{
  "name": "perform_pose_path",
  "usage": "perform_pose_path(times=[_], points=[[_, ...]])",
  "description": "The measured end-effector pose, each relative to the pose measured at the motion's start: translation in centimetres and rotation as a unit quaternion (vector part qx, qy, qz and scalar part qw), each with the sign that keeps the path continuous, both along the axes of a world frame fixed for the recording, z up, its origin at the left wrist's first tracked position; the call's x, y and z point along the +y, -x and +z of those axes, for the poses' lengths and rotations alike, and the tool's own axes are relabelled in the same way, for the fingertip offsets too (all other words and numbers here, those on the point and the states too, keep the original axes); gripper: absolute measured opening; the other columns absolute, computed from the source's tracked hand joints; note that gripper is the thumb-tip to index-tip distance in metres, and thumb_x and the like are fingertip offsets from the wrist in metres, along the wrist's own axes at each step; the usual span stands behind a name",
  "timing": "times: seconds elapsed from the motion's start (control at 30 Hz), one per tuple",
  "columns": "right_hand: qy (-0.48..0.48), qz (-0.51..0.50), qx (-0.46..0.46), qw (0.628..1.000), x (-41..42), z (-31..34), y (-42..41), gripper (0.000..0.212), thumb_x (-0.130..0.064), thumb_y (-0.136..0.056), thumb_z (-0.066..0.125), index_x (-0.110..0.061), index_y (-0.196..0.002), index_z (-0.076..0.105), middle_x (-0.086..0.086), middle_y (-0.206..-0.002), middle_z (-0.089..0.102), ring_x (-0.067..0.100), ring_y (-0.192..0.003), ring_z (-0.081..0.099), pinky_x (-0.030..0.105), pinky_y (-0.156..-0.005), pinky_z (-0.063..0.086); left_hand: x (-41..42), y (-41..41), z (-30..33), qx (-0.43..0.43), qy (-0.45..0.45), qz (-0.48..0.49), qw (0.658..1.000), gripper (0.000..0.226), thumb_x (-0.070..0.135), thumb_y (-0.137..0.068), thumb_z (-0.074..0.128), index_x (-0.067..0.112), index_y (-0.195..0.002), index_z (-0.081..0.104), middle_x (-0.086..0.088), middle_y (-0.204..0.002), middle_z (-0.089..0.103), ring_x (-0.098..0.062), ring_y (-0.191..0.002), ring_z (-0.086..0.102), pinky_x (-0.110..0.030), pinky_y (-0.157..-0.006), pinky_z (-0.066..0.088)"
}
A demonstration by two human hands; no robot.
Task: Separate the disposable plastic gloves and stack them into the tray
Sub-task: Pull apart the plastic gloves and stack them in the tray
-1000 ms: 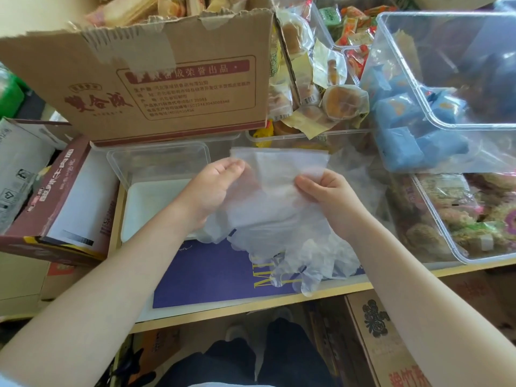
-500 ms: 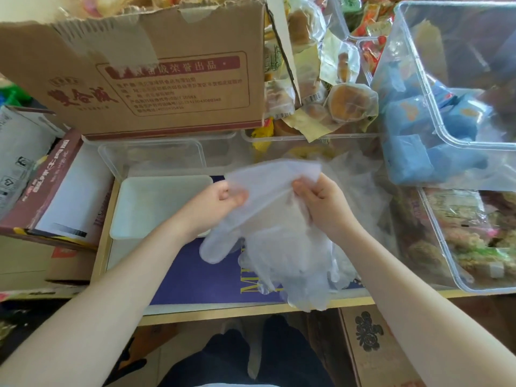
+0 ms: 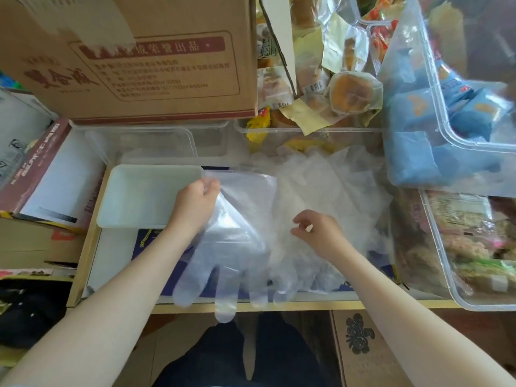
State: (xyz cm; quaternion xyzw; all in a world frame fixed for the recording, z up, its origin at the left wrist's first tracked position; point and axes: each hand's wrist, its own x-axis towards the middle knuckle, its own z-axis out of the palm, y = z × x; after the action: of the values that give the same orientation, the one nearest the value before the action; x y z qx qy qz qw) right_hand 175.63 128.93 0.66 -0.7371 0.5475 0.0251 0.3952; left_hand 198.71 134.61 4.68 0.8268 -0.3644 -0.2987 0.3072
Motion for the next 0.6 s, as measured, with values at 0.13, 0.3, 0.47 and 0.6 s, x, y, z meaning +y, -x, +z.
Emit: perform_pose_path(times=[0.13,0.3,0.47,0.6], points=[[0.113,-0.071,0.109,0.985,-1.7,-2.4,1.4,0.062,-0.039,-0.091,0.055,-0.009,-0.141,0.033,0.011,-0.147,0.032,0.031,-0.128,0.036,0.04,-0.1,0.036,1.3,-0.3,-0.4,0.015,-0.032,-0.062,0.997,0.028,0.028,-0.099,0.041,0.015,-0.118,0.057,-0.006,-0.113,0.063,-0.019,-0.102,0.055,-0.025,-0.082,0.035],[0.093,-0.111,0.111,0.983,-2.9,-4.4,1.0,0.041,-0.035,-0.089,0.058,-0.008,-0.119,0.05,0.013,-0.117,0.057,0.035,-0.108,0.051,0.039,-0.085,0.04,2.5,0.1,-0.7,0.037,-0.053,-0.173,0.983,0.017,0.028,-0.099,0.044,0.024,-0.099,0.06,-0.009,-0.101,0.068,-0.024,-0.097,0.06,-0.016,-0.07,0.04],[0.097,-0.213,-0.091,0.968,-3.4,-3.0,1.0,0.011,-0.019,-0.09,0.059,-0.012,-0.082,0.057,0.001,-0.075,0.057,0.022,-0.077,0.055,0.027,-0.064,0.033,2.8,0.6,-0.7,0.016,-0.053,-0.234,0.971,0.014,0.031,-0.095,0.05,0.029,-0.092,0.063,-0.005,-0.082,0.066,-0.018,-0.076,0.059,-0.025,-0.066,0.04],[0.131,-0.187,-0.163,0.96,-5.1,-0.8,1.7,0.013,-0.016,-0.093,0.055,-0.013,-0.085,0.065,0.001,-0.078,0.062,0.018,-0.076,0.056,0.026,-0.065,0.035,2.4,1.2,-0.3,0.002,0.002,-0.246,0.969,0.011,0.028,-0.093,0.054,0.029,-0.09,0.064,0.004,-0.076,0.064,-0.002,-0.068,0.055,-0.013,-0.064,0.039]])
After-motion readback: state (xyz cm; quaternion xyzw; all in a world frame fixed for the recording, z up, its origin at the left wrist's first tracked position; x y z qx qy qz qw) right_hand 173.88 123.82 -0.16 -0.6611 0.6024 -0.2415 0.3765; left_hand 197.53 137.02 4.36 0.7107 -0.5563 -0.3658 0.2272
